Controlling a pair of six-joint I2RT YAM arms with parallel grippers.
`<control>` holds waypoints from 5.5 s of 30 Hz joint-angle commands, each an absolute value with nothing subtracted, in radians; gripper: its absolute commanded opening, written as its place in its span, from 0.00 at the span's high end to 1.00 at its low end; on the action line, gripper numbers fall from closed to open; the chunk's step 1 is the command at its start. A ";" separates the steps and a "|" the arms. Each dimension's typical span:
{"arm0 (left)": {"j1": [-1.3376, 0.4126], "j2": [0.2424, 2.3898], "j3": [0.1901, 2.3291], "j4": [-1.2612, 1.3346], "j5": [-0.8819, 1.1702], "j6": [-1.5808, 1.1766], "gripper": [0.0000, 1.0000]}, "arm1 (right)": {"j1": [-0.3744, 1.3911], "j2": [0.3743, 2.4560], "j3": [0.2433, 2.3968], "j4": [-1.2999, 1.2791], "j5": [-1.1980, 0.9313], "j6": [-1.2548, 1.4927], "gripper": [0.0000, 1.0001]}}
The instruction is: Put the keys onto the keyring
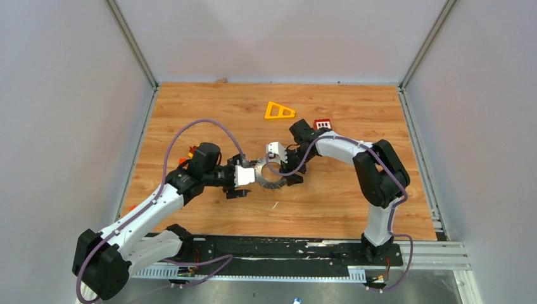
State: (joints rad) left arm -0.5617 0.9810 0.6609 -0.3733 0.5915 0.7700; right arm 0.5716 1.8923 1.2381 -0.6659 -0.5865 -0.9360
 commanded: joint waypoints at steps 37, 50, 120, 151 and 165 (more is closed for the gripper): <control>-0.565 0.942 0.638 -0.357 0.533 0.801 0.14 | 0.622 1.807 1.166 -0.579 -0.574 -0.901 1.00; -0.564 1.005 0.719 -0.251 0.645 0.696 0.16 | 0.536 1.533 1.257 -0.664 -0.770 -0.787 1.00; -0.680 1.159 0.772 0.448 0.885 0.049 1.00 | 0.536 1.101 1.000 -0.225 -0.951 -0.434 0.76; -0.680 1.135 0.681 0.661 0.899 -0.089 1.00 | 0.515 1.082 0.996 -0.356 -1.048 -0.584 0.75; -0.680 1.147 0.659 0.705 0.907 -0.091 1.00 | 0.516 1.099 0.999 -0.309 -1.027 -0.526 1.00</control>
